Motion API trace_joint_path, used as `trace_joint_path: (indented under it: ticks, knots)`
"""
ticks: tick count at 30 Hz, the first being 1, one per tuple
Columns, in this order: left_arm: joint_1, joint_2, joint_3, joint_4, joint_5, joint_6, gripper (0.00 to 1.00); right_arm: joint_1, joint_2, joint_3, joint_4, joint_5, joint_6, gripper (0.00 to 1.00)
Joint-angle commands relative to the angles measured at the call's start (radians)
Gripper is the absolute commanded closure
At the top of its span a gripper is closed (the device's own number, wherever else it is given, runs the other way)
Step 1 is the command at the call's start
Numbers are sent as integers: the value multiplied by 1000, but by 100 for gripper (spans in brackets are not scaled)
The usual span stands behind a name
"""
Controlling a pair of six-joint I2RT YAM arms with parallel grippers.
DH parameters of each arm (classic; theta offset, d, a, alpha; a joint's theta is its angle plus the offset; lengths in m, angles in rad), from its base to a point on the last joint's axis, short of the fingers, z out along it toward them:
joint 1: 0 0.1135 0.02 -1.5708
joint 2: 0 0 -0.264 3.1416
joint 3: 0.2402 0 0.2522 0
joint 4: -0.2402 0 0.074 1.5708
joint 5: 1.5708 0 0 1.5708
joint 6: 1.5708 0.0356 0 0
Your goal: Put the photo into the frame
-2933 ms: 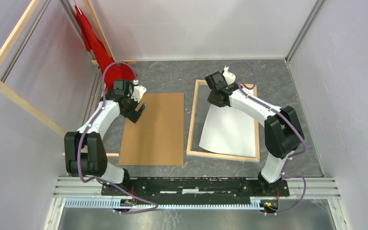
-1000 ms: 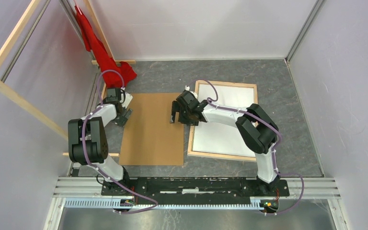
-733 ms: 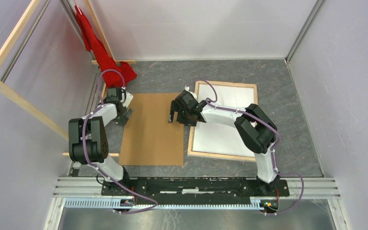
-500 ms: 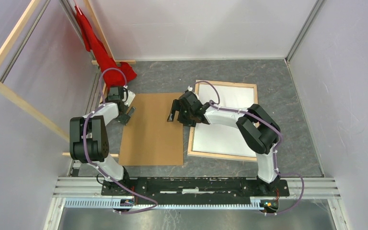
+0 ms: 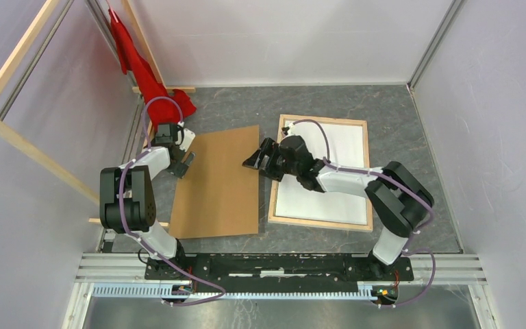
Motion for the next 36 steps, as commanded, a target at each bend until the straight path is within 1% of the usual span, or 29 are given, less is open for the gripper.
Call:
trace_joint_path:
  ticks: [1,3,11,13,14,15,17,18,19,20,21,22,25,27,29,30,34,36]
  knots:
    - [-32,62,-56,-80,175,-60,3,46,-119,-56,416,-202,140,14]
    - [-38,63,-55,-80,176,-60,2,52,-129,-73,452,-215,148,15]
    - [-42,49,-52,-86,190,-69,2,62,-75,-76,476,-256,184,15]
    - [-41,40,-50,-91,190,-67,2,61,-76,-72,453,-247,176,18]
    - [-41,34,-46,-93,191,-66,2,62,-82,-66,414,-239,164,20]
    - [-42,26,-40,-102,197,-64,1,61,-88,-54,377,-227,144,23]
    - [-42,0,-19,-118,222,-62,0,61,-101,-22,255,-197,101,34]
    - [-42,-18,-4,-127,238,-57,0,61,-106,0,186,-178,80,41]
    - [-42,-42,11,-135,274,-53,0,59,-111,18,132,-156,66,50]
    - [-41,-67,32,-151,309,-48,0,54,-115,32,94,-145,57,59]
    - [-42,-96,57,-173,348,-40,0,49,-118,42,68,-134,57,70]
    - [-68,-137,83,-206,385,-30,0,41,-118,57,40,-129,57,79]
    - [-90,-234,160,-274,500,3,0,20,-101,136,-41,-127,47,95]
    - [-108,-312,195,-312,586,35,0,-2,-92,206,-100,-120,39,100]
    - [-133,-403,211,-350,694,95,0,-31,-86,255,-140,-111,50,100]
    - [-153,-451,211,-356,715,114,0,-49,-85,272,-146,-113,63,100]
    - [-244,-642,177,-423,786,288,0,-132,-84,341,-193,-103,138,100]
    - [-254,-706,167,-477,825,359,0,-167,-83,344,-191,-117,204,100]
